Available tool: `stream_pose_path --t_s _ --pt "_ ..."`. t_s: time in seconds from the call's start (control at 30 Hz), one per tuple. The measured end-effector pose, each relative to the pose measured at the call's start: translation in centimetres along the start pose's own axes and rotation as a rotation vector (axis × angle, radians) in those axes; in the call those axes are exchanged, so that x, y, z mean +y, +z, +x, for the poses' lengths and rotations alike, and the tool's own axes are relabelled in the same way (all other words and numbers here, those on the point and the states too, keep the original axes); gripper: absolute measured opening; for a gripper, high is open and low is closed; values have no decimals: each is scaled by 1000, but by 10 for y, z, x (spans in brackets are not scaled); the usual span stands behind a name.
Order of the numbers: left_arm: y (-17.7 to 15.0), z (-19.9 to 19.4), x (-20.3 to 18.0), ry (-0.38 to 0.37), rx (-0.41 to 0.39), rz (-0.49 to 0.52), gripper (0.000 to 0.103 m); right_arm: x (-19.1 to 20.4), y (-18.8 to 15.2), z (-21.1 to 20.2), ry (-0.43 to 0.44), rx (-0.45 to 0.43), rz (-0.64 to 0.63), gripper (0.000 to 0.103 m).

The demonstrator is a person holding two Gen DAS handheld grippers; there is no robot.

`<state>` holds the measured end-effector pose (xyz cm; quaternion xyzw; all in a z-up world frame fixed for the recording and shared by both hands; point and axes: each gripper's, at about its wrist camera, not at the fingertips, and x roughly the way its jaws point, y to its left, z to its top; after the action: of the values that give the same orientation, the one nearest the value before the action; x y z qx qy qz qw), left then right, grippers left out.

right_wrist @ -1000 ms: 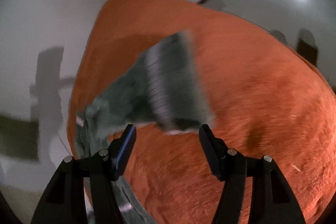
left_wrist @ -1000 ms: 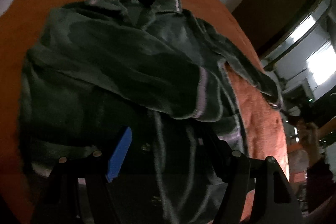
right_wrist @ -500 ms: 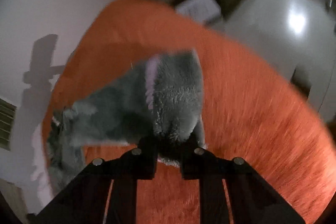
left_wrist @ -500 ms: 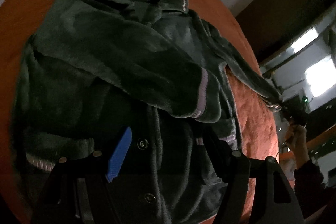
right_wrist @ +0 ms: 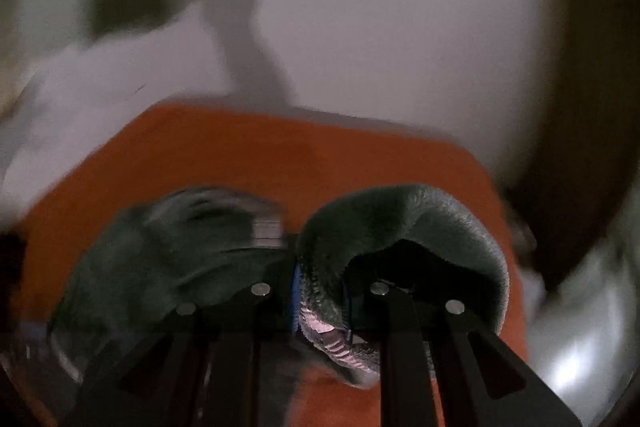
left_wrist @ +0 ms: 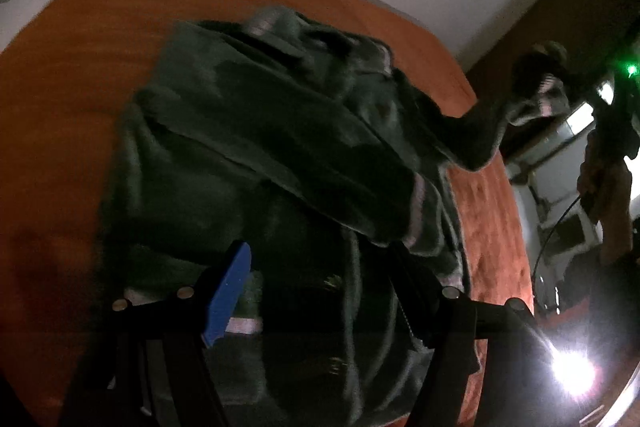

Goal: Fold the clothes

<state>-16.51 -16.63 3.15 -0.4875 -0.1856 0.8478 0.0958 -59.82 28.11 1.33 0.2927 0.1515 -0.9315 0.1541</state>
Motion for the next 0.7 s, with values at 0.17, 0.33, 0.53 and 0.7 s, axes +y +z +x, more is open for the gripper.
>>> stream_pose_path --t_s 0.17,0.33,0.53,0.7 --pt "9 -15 37 20 -50 -68 71 195 -33 63 79 204 -466 19" --pt "16 -15 50 -5 -57 -94 71 206 -55 37 212 194 -296 61" --pt "27 28 42 -88 33 -92 71 135 -91 9 207 175 -101 74" --pt "35 72 34 -177 136 -194 71 40 -151 52 108 283 120 74"
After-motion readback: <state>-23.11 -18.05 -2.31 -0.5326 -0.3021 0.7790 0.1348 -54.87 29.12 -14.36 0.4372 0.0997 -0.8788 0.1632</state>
